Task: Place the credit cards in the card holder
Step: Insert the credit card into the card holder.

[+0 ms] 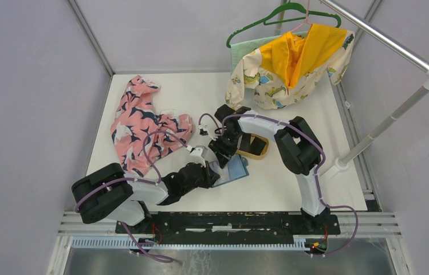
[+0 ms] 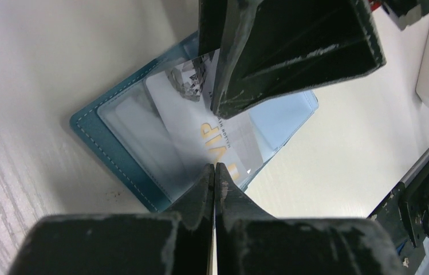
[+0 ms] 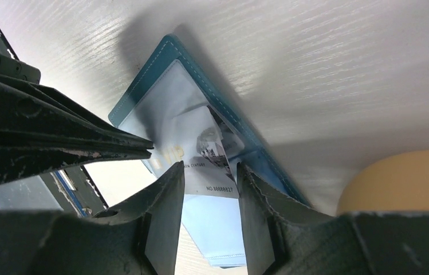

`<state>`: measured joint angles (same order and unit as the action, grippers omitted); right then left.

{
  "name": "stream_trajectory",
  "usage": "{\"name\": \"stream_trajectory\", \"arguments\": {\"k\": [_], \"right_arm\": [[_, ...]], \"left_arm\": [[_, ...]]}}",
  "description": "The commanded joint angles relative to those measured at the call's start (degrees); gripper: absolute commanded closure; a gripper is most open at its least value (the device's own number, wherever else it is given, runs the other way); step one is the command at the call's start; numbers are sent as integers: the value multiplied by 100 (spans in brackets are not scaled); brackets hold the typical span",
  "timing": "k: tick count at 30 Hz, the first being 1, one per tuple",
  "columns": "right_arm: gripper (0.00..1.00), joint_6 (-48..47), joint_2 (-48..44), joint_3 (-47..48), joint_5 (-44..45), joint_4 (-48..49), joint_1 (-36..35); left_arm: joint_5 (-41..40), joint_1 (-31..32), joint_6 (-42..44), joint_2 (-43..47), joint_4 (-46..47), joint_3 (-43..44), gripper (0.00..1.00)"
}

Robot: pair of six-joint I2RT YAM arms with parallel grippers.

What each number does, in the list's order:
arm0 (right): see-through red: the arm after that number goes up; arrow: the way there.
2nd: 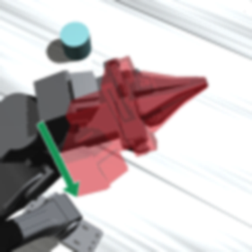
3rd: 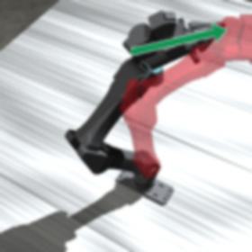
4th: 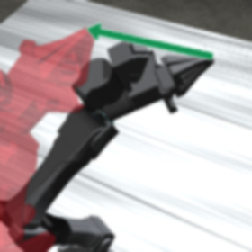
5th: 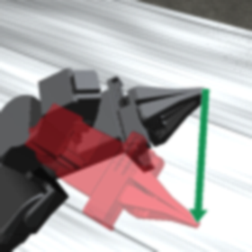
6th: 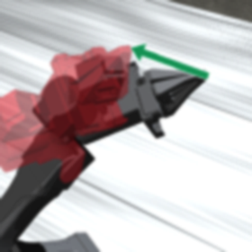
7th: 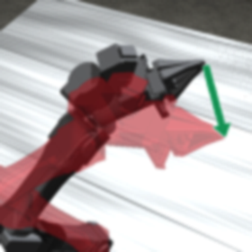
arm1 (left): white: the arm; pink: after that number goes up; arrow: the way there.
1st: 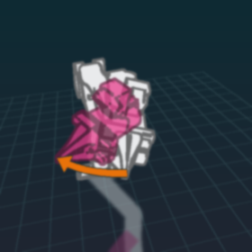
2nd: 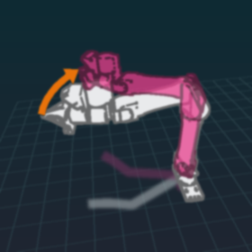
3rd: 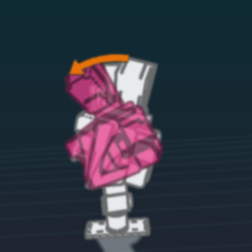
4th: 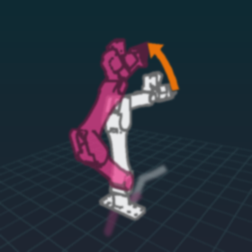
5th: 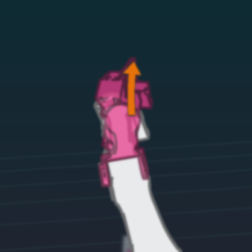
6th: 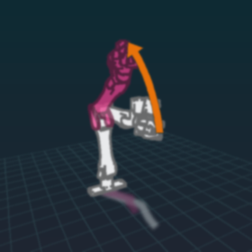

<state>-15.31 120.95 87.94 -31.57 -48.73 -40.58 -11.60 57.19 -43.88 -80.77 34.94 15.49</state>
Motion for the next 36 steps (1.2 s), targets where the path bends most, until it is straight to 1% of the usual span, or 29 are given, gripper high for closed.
{"name": "stream_trajectory", "arguments": {"k": [1,9,12,18,23,25,26,30,33,36], "right_arm": [[55,-85,123,-30,-99,126,182],[56,50,35,-248,-317,351,400],[62,72,56,-304,-370,445,405],[64,41,62,-304,-361,454,438],[73,-31,84,-296,-412,438,442],[78,-50,114,-302,-378,419,444],[80,-66,130,-308,-367,418,444],[84,-84,141,-297,-249,424,441],[87,-103,134,-286,-198,420,433],[88,-146,131,-263,-174,396,414]], "left_arm": [[-62,-23,-244,51,-105,-303,98],[-112,-25,-165,126,-251,-257,98],[-83,-28,-148,106,-266,-248,98],[-63,-29,-123,120,-312,-249,98],[-29,-24,-64,332,-542,-115,97],[-2,-24,-36,642,-926,2,93],[-61,-25,-33,841,-1135,39,89],[-564,-22,-25,1618,-2137,126,77],[-751,-68,-32,1826,-2626,181,71],[-717,-153,-71,1707,-2666,183,67]]}}
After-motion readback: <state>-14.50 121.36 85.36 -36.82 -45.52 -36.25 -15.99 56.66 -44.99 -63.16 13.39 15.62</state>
